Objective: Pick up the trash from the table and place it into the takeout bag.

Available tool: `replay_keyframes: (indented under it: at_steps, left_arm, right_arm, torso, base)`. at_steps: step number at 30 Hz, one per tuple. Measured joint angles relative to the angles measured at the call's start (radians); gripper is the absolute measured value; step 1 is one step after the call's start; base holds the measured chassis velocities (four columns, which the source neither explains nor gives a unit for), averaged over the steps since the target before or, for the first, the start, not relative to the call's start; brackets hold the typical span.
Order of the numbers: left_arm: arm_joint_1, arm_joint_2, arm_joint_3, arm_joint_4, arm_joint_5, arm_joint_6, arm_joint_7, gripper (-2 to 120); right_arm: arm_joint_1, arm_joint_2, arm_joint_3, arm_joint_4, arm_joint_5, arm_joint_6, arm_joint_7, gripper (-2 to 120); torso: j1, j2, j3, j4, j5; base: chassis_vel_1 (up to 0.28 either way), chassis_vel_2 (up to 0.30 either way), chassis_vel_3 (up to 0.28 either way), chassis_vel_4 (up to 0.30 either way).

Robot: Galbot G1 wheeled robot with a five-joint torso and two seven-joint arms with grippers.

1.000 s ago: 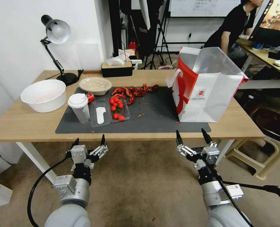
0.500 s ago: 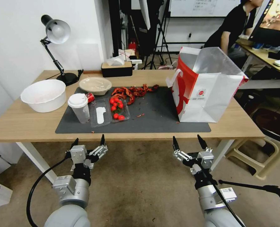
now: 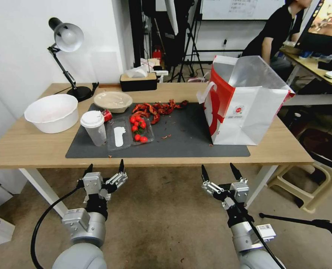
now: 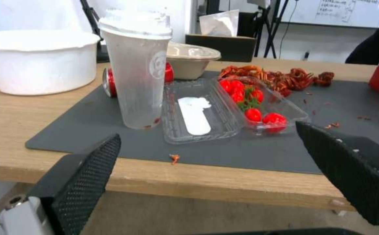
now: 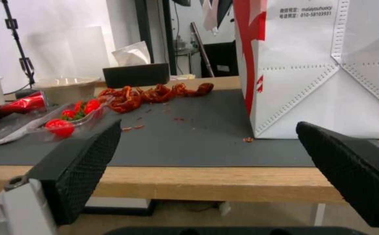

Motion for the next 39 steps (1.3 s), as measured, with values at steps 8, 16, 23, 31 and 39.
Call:
replay_keyframes:
  at_steps: [8,16,23,31,39]
  left_arm:
    - [0.004,-0.002,-0.001,-0.003,0.000,0.001,0.000,100]
    - [0.004,-0.004,-0.002,-0.003,0.001,0.001,0.000,100]
    - [0.002,-0.003,-0.004,-0.003,0.001,0.001,0.000,100]
    - [-0.006,-0.003,-0.005,0.006,-0.002,0.001,0.001,100]
    - [-0.091,0.035,-0.027,0.037,-0.125,0.031,-0.027,100]
  right_arm:
    - [-0.004,0.003,-0.004,-0.004,-0.005,0.004,-0.008,100]
    - [-0.004,0.005,-0.003,-0.009,-0.007,0.012,-0.015,100]
    - [0.000,0.007,-0.005,-0.015,-0.008,0.014,-0.020,100]
    - [0.002,0.007,-0.006,-0.018,-0.009,0.015,-0.023,100]
    - [0.003,0.004,-0.003,-0.019,-0.011,0.016,-0.025,100]
  torso:
    - [0.000,0.000,0.000,0.0000,0.0000]
    - [0.000,0.000,0.000,0.0000,0.0001]
    - [0.000,0.000,0.000,0.0000,0.0000]
    - [0.000,0.000,0.000,0.0000,0.0000]
    - [0.000,0.000,0.000,0.0000,0.0000]
  base:
    - [0.000,0.000,0.000,0.000]
    - [0.000,0.000,0.000,0.000]
    - [0.000,0.000,0.000,0.000]
    - [0.000,0.000,0.000,0.000]
    - [0.000,0.000,0.000,0.000]
